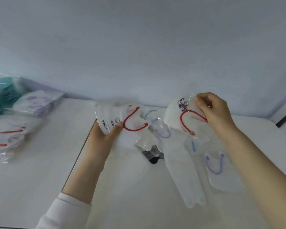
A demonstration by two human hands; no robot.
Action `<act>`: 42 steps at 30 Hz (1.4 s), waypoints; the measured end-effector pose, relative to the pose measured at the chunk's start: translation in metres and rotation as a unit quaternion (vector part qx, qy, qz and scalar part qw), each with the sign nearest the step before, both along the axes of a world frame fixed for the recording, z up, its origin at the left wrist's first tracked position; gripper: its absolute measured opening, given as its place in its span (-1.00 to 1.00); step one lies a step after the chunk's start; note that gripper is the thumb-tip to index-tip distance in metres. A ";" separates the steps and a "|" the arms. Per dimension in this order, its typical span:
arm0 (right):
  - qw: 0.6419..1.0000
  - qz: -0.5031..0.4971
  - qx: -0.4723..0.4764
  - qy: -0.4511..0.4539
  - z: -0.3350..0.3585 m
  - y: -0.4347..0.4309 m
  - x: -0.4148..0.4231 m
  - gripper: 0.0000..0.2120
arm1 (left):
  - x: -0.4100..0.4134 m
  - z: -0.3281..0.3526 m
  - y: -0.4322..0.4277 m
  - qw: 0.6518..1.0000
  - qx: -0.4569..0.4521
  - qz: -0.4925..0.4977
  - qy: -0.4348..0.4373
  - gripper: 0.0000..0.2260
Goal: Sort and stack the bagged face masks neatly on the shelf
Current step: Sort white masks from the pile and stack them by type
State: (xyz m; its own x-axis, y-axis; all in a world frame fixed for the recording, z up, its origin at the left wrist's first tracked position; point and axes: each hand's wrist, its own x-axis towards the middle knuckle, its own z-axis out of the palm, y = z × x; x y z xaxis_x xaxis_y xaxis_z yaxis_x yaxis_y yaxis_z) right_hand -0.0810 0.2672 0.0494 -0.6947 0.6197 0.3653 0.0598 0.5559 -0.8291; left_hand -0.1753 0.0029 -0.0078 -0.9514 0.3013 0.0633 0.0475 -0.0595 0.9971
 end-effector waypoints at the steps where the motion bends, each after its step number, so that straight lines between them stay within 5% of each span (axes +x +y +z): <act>1: 0.999 0.026 0.018 -0.010 0.003 -0.002 0.008 -0.95 | 0.006 0.003 0.007 0.999 -0.010 -0.034 0.006 -0.79; 7: 0.975 0.110 0.188 -0.046 0.015 0.003 0.067 -0.85 | 0.066 0.030 0.062 0.970 -0.043 -0.233 0.055 -0.68; 12: 0.953 0.077 0.293 0.018 0.002 0.031 0.122 -0.59 | 0.138 0.024 0.129 0.950 -0.079 -0.276 0.123 -0.56; 14: 0.973 0.051 0.220 0.057 -0.007 0.054 0.152 -0.50 | 0.163 0.019 0.154 0.960 -0.066 -0.244 0.123 -0.60; 16: 0.994 0.076 0.043 0.068 -0.015 0.074 0.187 -0.45 | 0.184 0.014 0.179 0.968 -0.047 -0.216 0.115 -0.63; 19: 0.989 0.105 -0.098 0.043 -0.035 0.093 0.226 -0.69 | 0.215 0.006 0.216 0.972 -0.035 -0.192 0.130 -0.66; 24: 0.992 0.038 -0.107 0.062 -0.068 0.102 0.246 -0.71 | 0.252 -0.022 0.247 0.981 -0.041 -0.163 0.096 -0.50; 35: 0.985 0.041 -0.144 0.081 -0.065 0.097 0.260 -0.74 | 0.267 -0.006 0.237 0.977 -0.078 -0.160 0.118 -0.77; 42: 0.956 0.183 -0.230 0.010 -0.042 0.033 0.254 -0.75 | 0.286 0.013 0.131 0.992 -0.024 -0.108 0.059 -0.75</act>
State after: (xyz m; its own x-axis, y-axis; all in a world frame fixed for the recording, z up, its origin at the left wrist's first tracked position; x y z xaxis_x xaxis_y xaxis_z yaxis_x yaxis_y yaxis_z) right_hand 0.1725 0.2998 0.0073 -0.8909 0.4356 0.1285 -0.0873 0.1135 -0.9897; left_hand 0.1103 0.1341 0.0056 -0.8508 0.5035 0.1505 0.1549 -0.0334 0.9874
